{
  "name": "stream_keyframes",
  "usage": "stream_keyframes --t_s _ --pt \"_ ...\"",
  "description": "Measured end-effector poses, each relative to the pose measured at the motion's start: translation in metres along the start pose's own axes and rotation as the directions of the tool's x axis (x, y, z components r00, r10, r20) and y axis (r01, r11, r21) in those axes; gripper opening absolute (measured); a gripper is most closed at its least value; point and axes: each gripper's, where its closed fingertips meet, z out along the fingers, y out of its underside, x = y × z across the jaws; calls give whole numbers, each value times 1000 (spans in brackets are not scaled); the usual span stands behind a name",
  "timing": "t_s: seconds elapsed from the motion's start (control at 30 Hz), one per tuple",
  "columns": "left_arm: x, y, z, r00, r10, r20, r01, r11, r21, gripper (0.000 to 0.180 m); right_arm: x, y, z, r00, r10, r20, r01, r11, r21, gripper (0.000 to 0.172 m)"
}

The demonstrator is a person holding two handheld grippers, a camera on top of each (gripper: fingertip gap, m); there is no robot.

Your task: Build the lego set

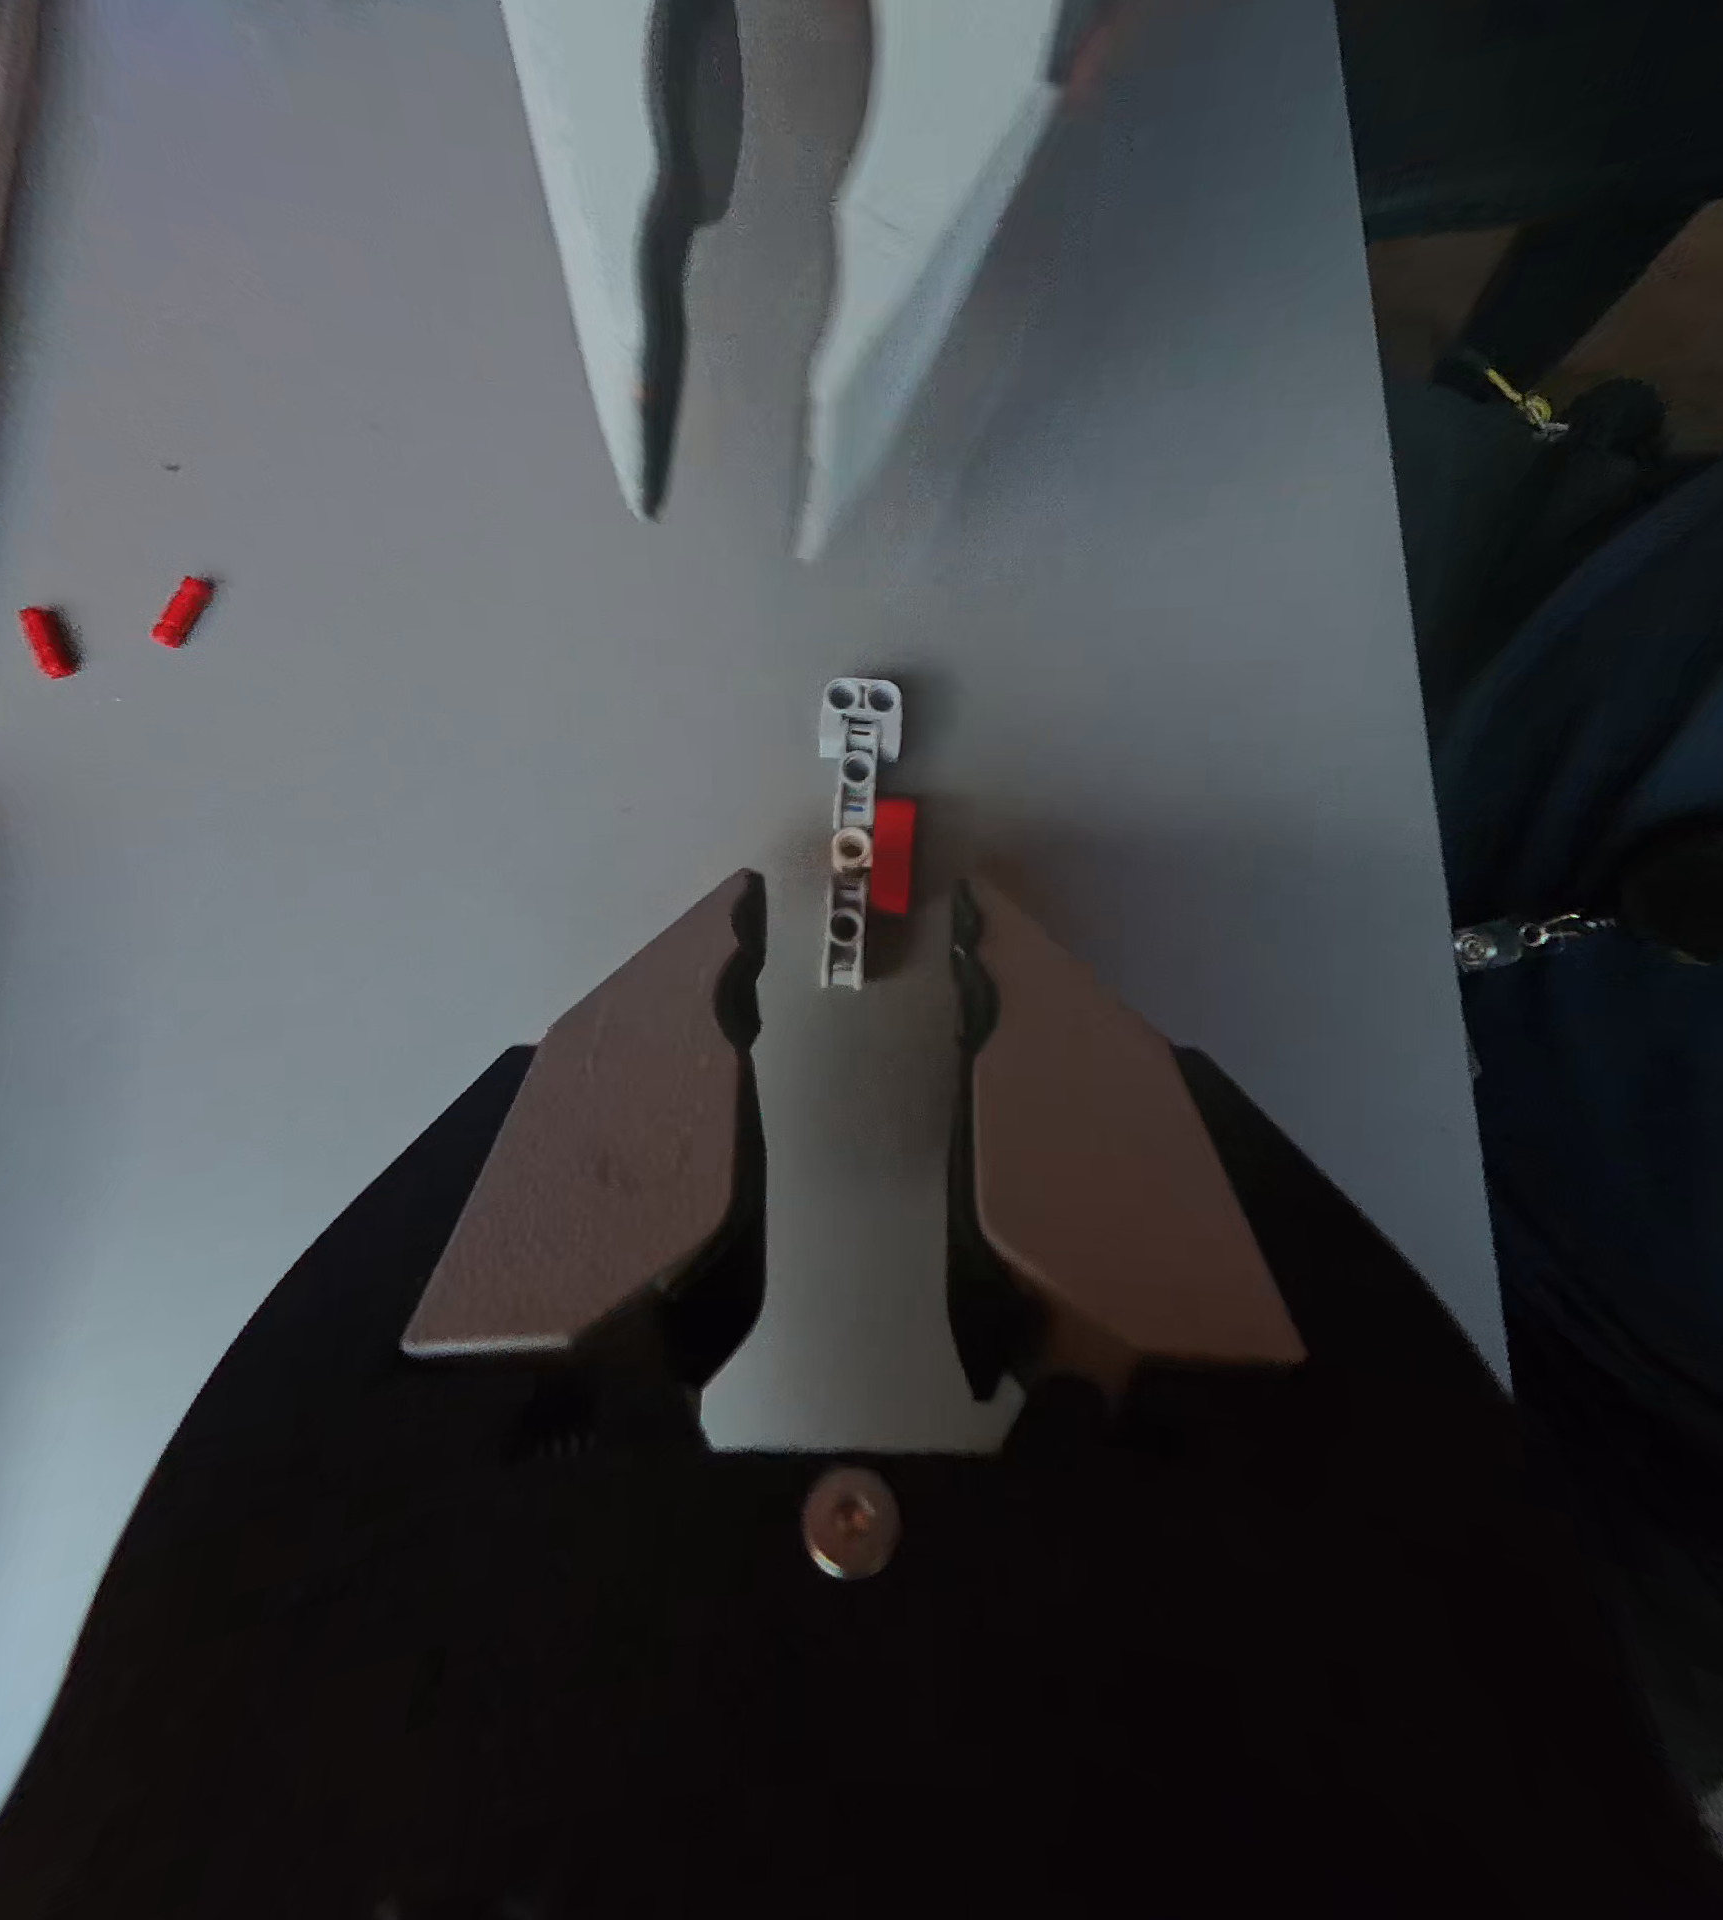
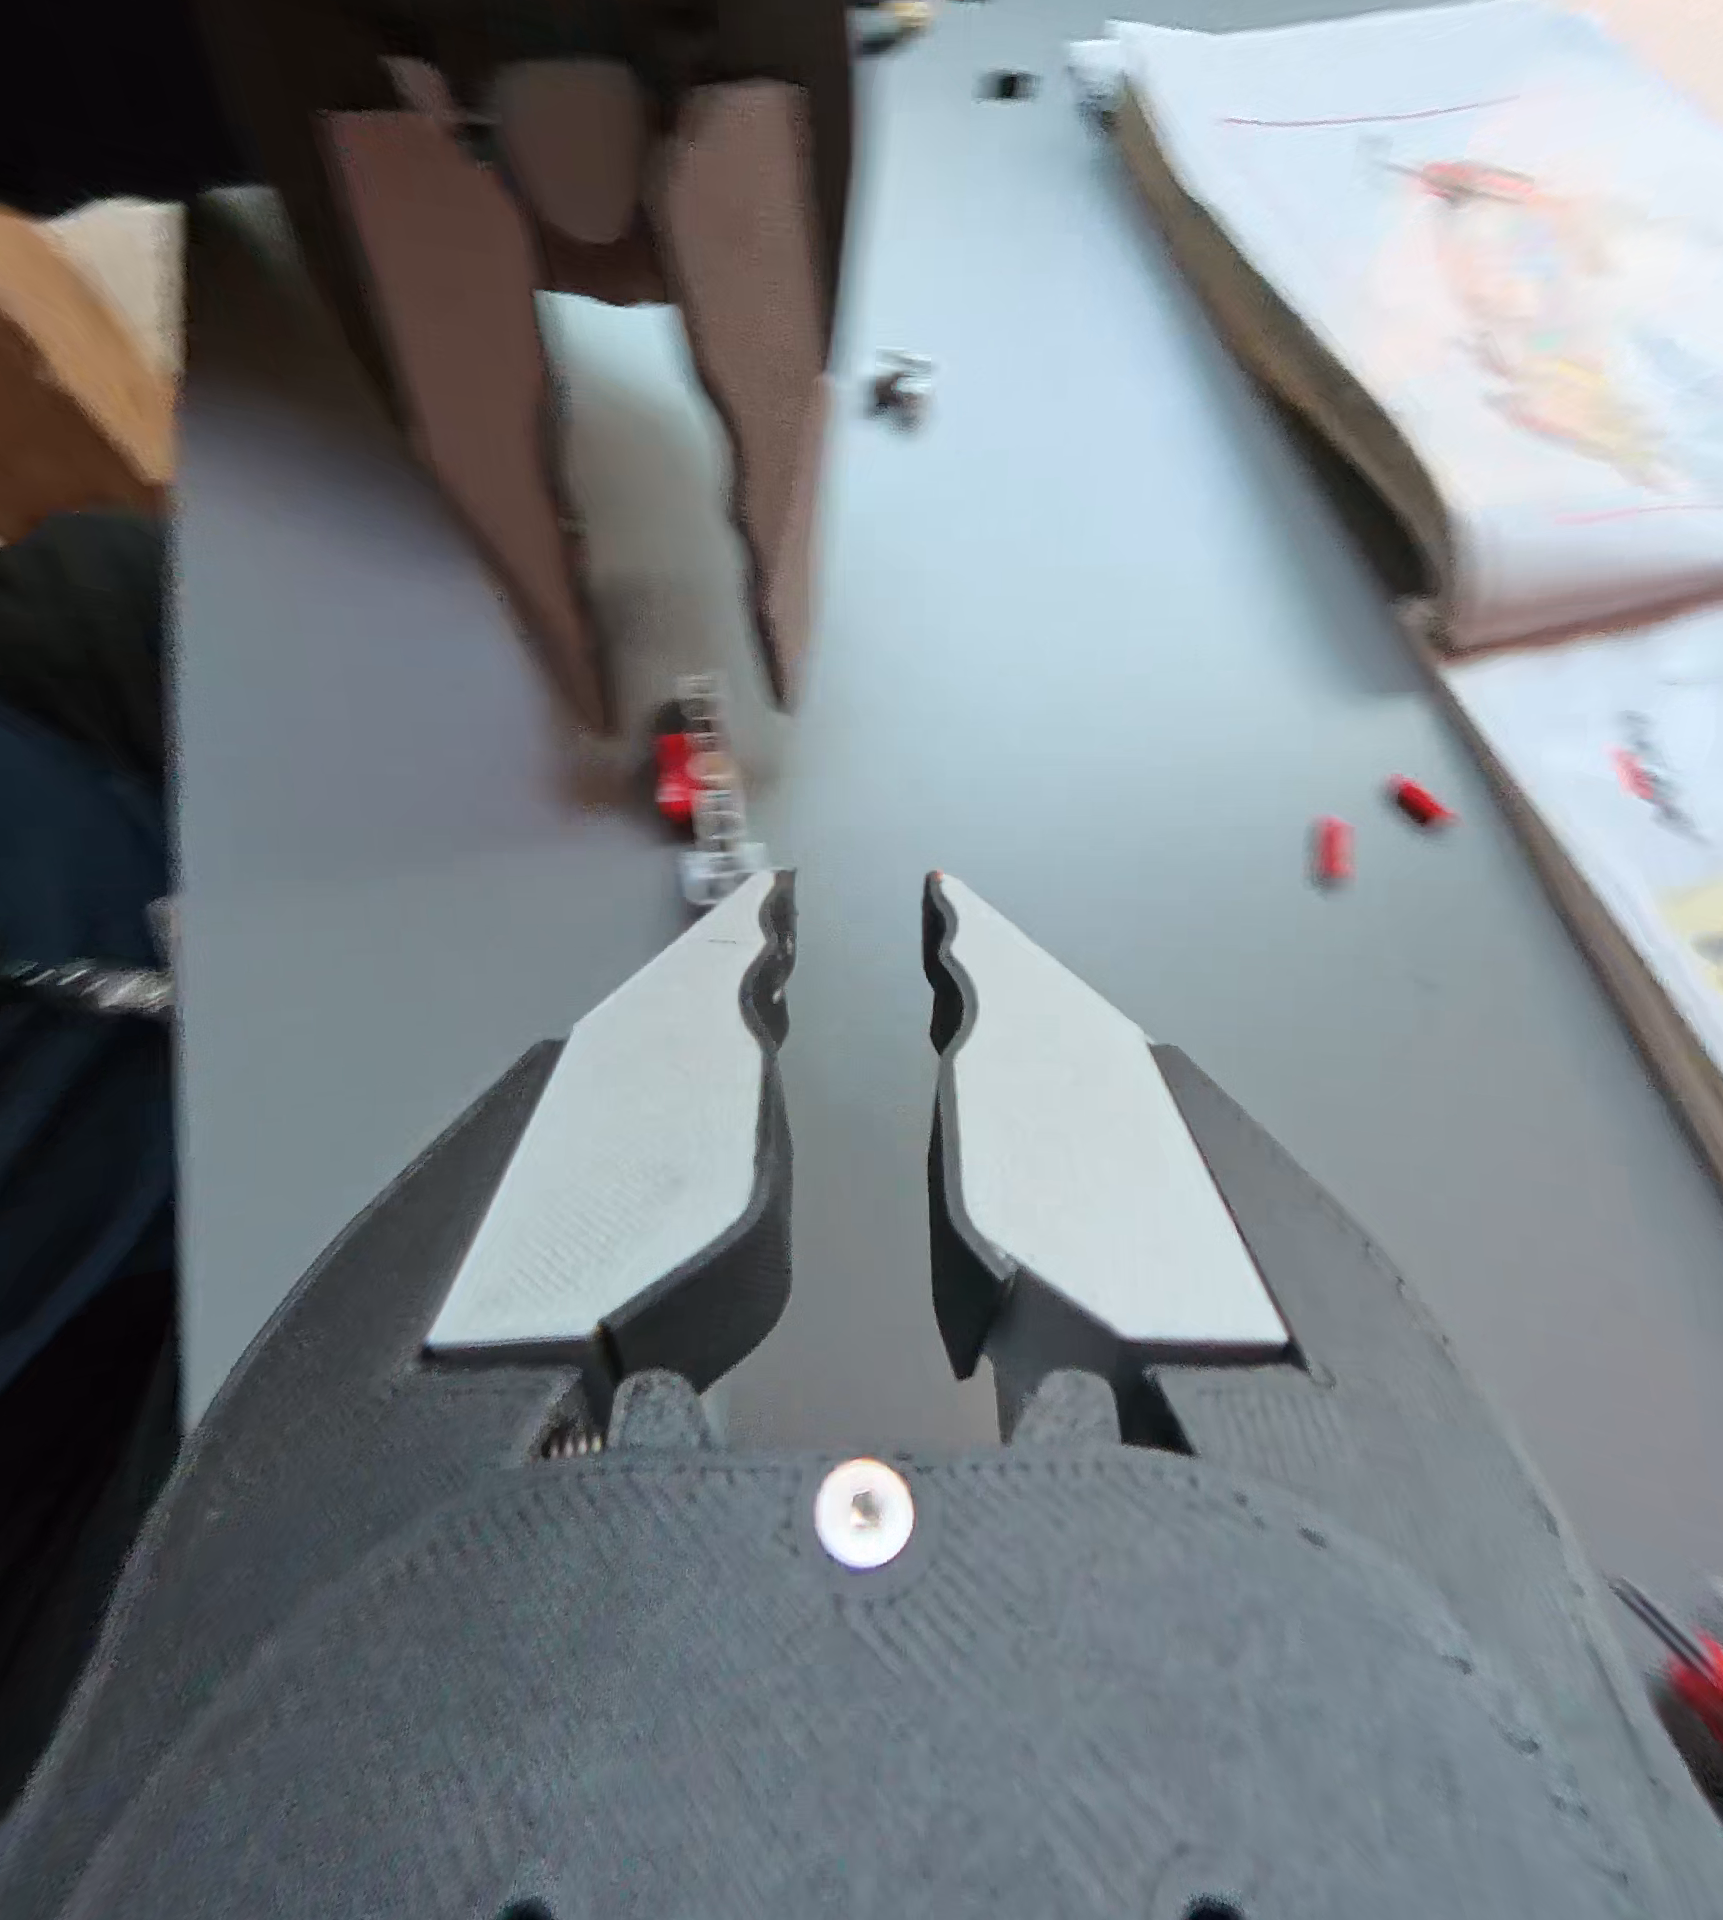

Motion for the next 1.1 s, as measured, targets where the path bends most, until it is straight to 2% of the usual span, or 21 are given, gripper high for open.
stream_keyframes --t_s 0.13,0.23,0.33,0.5,0.6,0.67,0.8,0.97,1.1 --pt "-9 -1 -24 996 -74 53 70 994 81 34 60 4 -4 968 173 -184 -188 980 -69 16" --pt "-20 9 -40 982 -126 138 118 991 68 33 93 5 8 942 186 -278 -232 962 -144 16" --pt "-19 13 -52 975 -142 173 129 988 86 30 109 12 27 940 197 -279 -264 937 -227 18" --pt "-17 24 -64 970 -140 201 126 989 80 28 116 15 39 951 196 -239 -258 930 -263 19" --pt "-19 27 -63 969 -154 194 139 986 89 27 118 14 43 954 193 -229 -251 932 -261 11" --pt "-20 28 -62 969 -159 191 144 985 91 27 119 14 43 953 194 -234 -252 934 -253 0" --pt "-23 20 -56 964 -174 201 152 981 121 24 97 10 43 954 264 -144 -290 935 -205 0" --pt "-35 1 -36 945 -155 288 120 983 137 24 45 -20 39 916 388 97 -388 921 -24 0" --pt "-47 -24 -28 912 -119 393 37 977 210 25 24 -38 30 844 489 220 -521 846 118 0"
